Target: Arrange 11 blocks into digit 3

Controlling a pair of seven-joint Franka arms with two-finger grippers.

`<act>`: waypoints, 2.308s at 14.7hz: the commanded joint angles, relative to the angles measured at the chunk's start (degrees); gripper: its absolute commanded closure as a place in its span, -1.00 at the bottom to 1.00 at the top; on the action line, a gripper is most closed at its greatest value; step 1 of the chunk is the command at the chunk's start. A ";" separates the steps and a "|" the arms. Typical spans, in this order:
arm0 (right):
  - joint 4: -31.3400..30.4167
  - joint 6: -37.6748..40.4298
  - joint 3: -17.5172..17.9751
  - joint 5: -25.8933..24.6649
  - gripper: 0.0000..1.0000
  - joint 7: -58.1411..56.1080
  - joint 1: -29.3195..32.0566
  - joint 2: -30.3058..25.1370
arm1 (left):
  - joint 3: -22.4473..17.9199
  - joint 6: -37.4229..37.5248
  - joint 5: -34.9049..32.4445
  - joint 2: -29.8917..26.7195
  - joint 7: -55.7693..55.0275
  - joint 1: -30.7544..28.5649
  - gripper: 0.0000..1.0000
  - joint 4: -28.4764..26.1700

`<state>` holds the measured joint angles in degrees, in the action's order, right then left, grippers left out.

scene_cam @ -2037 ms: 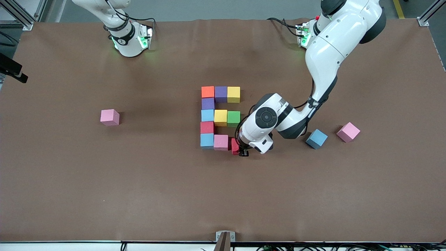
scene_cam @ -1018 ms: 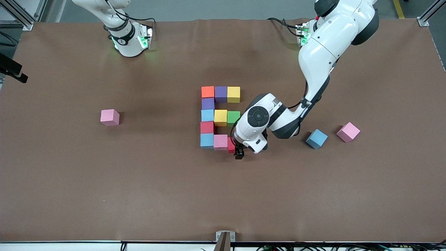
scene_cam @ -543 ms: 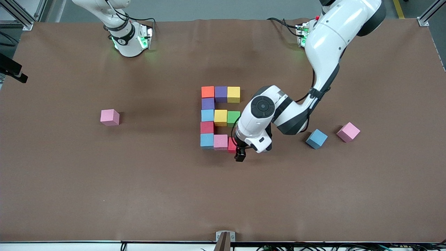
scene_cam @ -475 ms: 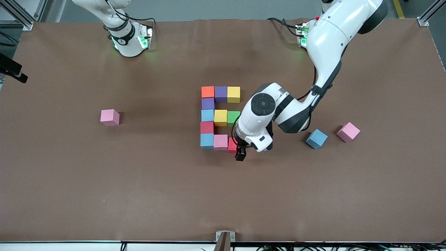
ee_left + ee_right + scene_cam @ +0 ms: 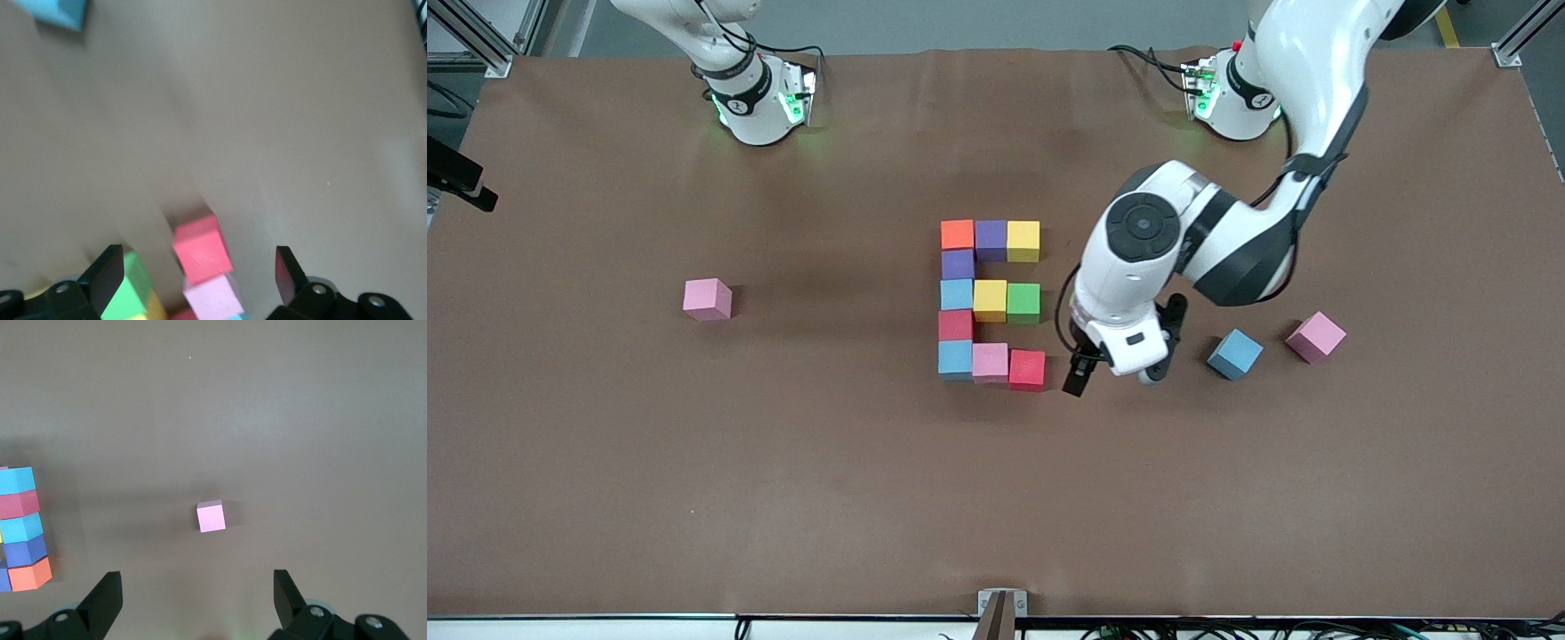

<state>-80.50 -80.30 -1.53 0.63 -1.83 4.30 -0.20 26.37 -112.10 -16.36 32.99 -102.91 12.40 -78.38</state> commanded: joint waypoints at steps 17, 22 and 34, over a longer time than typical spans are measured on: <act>0.87 0.68 -0.05 -0.54 -1.00 -0.46 0.10 0.29 | -0.35 23.05 4.06 -19.97 60.62 -18.11 -1.00 -1.34; 0.87 0.68 -0.05 -0.63 -1.00 -0.46 0.10 0.29 | -1.57 25.61 4.14 -23.23 65.63 -17.68 -1.00 -1.86; 0.87 0.68 -0.05 -0.63 -1.00 -0.46 0.10 0.29 | -16.60 26.41 11.25 -34.21 82.94 -10.03 -1.00 -11.78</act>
<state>-80.48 -80.29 -1.59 0.63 -1.83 4.30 -0.20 12.13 -84.94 -7.30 2.39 -22.34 1.15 -85.89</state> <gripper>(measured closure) 0.000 0.000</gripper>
